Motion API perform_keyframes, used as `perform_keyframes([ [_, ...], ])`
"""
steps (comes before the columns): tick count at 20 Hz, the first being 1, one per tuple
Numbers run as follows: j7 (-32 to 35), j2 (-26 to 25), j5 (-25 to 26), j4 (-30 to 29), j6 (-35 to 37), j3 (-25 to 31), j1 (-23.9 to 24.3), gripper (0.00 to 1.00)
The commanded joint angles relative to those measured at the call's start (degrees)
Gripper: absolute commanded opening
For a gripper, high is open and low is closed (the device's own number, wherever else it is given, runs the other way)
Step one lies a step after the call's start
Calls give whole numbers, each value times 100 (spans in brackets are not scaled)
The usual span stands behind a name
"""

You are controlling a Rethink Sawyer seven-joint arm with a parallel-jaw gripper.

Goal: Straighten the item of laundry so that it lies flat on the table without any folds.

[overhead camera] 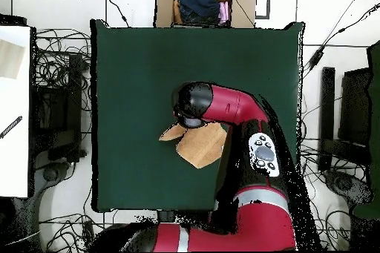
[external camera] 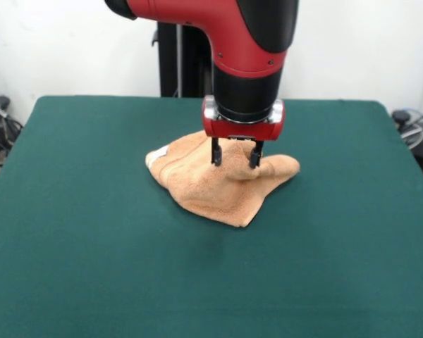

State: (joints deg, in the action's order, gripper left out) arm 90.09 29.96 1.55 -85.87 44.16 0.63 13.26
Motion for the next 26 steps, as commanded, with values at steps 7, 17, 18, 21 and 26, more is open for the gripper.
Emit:
perform_keyframes([
  [7, 605, 39, 145, -536, -396, 287, -153, 100],
  [17, 510, 93, 184, -655, -436, 288, -58, 100],
  [18, 514, 117, 185, -687, -446, 283, -57, 100],
  [21, 529, 143, 188, -742, -488, 274, -50, 100],
  [26, 544, 164, 189, -803, -530, 269, -48, 100],
])
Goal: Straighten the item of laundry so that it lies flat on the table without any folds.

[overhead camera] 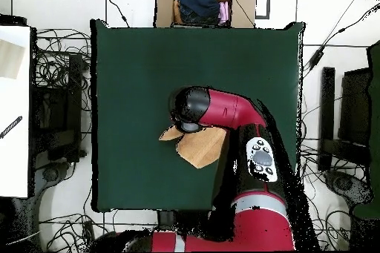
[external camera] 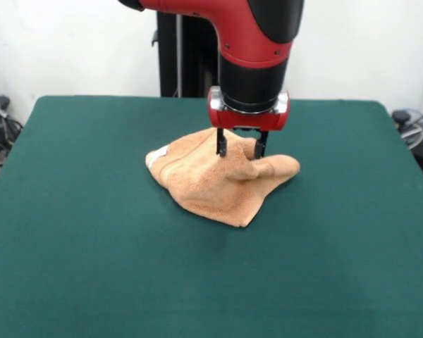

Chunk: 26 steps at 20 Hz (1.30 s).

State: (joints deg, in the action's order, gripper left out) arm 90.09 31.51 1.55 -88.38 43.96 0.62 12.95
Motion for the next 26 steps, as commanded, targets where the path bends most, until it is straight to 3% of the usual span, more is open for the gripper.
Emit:
perform_keyframes([
  [1, 555, 20, 189, -582, -537, 266, -19, 100],
  [26, 499, -353, 191, -473, -906, 356, 70, 100],
])
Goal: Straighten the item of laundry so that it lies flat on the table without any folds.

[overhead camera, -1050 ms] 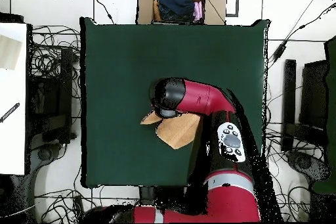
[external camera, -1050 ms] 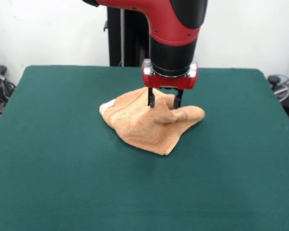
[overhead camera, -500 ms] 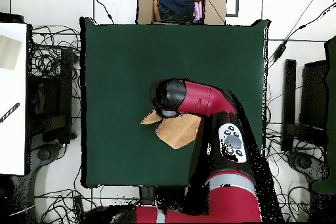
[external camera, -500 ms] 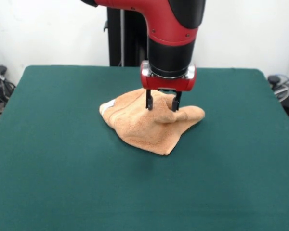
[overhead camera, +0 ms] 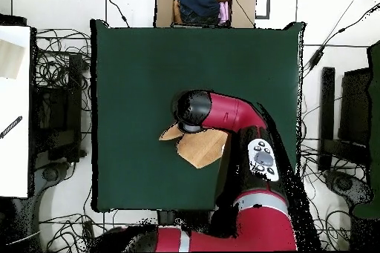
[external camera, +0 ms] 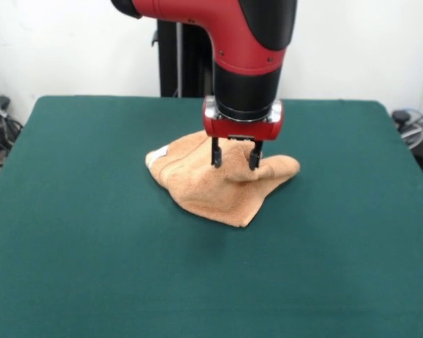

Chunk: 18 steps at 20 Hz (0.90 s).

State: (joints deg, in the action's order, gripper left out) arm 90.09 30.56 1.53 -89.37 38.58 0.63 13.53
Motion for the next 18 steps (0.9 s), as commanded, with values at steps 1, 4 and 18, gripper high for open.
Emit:
perform_keyframes([
  [1, 504, -268, 188, -368, -376, 357, 7, 100],
  [4, 516, -286, 188, -360, -399, 349, -9, 100],
  [18, 538, -146, 240, -399, -379, 254, -75, 100],
])
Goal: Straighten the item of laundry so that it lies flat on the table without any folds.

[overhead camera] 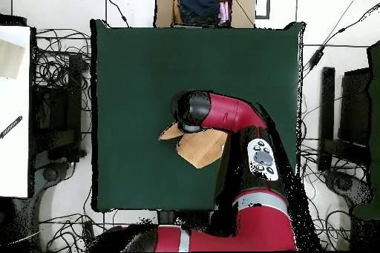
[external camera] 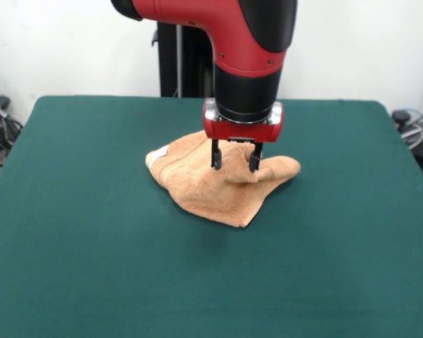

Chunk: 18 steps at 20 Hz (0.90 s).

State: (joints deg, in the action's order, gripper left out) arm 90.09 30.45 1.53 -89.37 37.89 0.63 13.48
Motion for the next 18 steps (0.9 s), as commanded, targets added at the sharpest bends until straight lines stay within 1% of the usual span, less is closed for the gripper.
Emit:
perform_keyframes([
  [1, 526, -133, 242, -386, -301, 254, -64, 100],
  [12, 588, -102, 201, -457, -294, 256, -84, 100],
  [18, 596, -87, 243, -340, -214, 184, -143, 100],
])
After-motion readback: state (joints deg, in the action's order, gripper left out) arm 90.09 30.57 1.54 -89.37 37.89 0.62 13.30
